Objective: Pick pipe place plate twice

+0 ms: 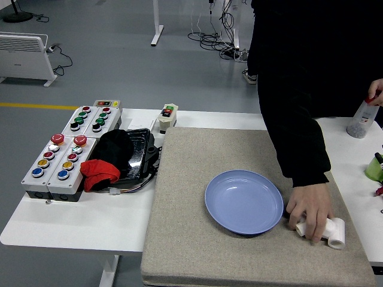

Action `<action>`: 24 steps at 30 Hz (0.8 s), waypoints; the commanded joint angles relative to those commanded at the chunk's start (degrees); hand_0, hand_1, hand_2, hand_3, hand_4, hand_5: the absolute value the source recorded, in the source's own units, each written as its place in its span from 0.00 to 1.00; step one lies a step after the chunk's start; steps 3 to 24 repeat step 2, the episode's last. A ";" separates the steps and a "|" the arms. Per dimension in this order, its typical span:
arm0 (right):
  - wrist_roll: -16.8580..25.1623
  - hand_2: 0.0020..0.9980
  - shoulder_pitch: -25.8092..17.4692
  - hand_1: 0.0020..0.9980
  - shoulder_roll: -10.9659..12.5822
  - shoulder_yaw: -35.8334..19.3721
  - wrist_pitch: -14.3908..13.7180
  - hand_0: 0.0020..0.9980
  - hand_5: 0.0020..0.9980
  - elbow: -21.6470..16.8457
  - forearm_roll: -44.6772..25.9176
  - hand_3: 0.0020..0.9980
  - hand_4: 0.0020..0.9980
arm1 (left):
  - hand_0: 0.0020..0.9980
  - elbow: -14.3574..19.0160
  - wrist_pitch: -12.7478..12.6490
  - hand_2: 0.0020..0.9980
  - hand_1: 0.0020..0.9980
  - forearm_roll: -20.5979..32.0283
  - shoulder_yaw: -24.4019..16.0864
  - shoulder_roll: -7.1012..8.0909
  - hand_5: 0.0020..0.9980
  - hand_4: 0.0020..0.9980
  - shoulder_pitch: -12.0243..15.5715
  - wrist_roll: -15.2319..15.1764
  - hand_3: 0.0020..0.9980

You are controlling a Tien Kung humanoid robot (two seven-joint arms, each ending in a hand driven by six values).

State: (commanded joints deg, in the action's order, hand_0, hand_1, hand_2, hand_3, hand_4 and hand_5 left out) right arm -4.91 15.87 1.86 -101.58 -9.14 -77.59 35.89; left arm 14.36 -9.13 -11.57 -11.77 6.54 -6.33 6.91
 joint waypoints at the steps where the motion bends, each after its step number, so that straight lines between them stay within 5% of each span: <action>1: 0.09 0.93 -0.10 0.85 -0.04 -0.24 -0.04 0.91 0.58 -0.05 -0.05 0.91 0.61 | 0.63 -0.01 0.00 0.52 0.59 -0.01 0.01 -0.01 1.00 0.20 -0.04 -0.02 0.57; 24: 0.12 0.93 -0.15 0.85 -0.05 -0.34 -0.06 0.91 0.58 -0.07 -0.07 0.91 0.61 | 0.63 -0.01 0.01 0.52 0.59 -0.01 0.01 -0.01 1.00 0.20 -0.05 -0.03 0.57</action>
